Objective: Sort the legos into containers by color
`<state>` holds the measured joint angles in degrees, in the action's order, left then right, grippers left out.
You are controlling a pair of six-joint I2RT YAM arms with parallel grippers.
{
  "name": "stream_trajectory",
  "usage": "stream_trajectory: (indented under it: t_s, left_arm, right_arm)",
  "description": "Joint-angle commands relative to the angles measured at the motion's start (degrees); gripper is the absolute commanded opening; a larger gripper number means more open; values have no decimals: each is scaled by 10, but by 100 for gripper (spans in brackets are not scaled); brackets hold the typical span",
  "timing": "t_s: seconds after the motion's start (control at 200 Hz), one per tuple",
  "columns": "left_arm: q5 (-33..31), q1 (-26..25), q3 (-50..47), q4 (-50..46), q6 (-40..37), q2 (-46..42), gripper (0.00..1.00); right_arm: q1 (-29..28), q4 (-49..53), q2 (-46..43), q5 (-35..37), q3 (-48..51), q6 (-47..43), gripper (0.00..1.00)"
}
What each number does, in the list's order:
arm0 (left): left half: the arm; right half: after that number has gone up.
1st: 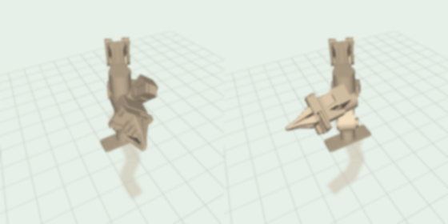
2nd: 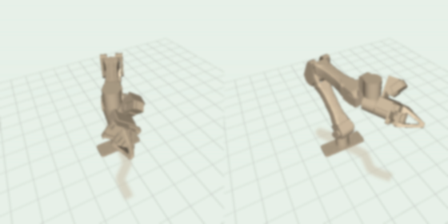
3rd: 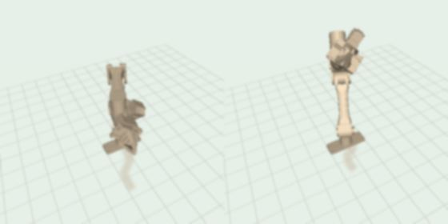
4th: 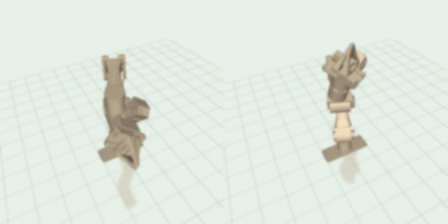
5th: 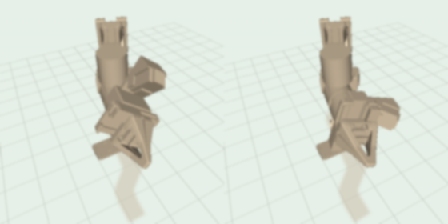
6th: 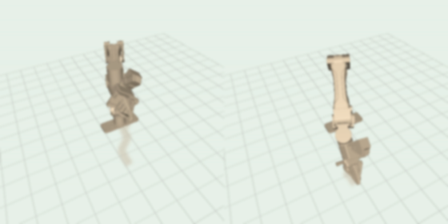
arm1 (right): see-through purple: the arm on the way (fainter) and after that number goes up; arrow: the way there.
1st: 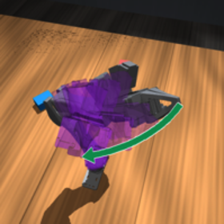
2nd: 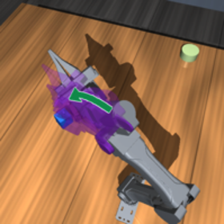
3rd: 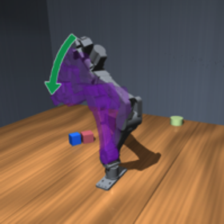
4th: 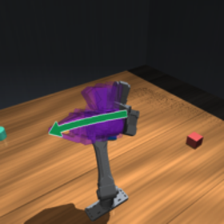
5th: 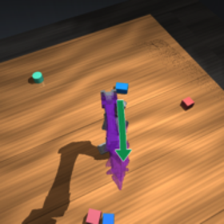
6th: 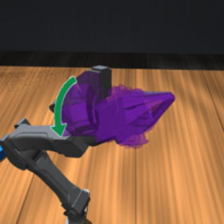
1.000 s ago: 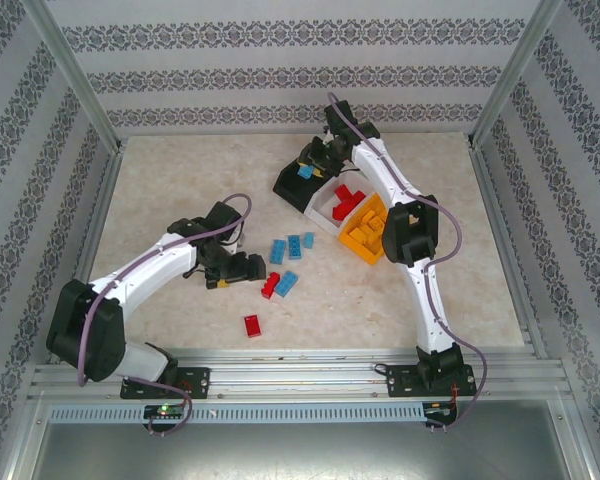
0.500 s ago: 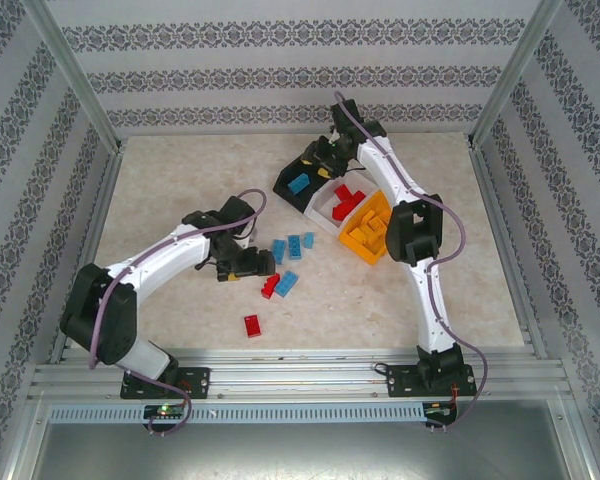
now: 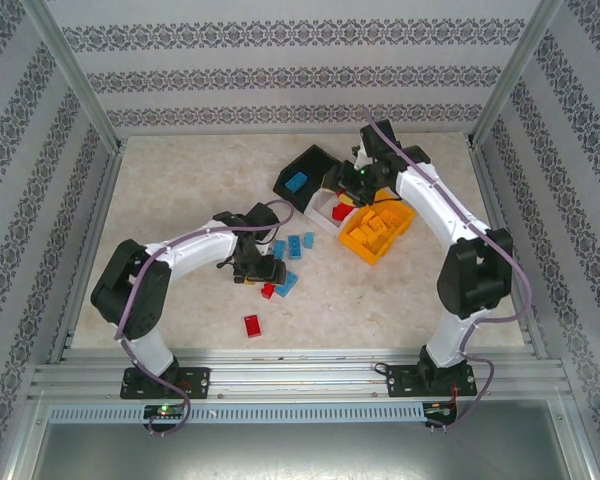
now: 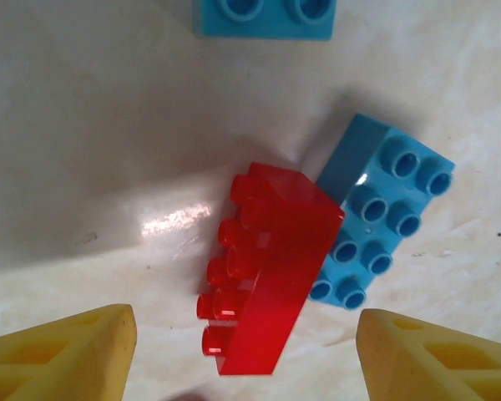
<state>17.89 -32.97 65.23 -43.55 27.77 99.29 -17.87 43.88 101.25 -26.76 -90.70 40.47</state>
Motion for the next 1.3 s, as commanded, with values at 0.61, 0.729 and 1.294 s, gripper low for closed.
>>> stream_trajectory:
  t_s: [0.61,0.729,1.294]
  left_arm:
    - [-15,-3,15,7,-35,55,35]
    - [-16,2,10,7,-33,50,33]
    - [-24,30,45,-44,-20,-18,27]
  right_arm:
    - [-50,-39,-73,7,140,11,52]
    - [-54,-39,-69,7,138,12,52]
    - [-60,-43,-66,7,142,8,52]
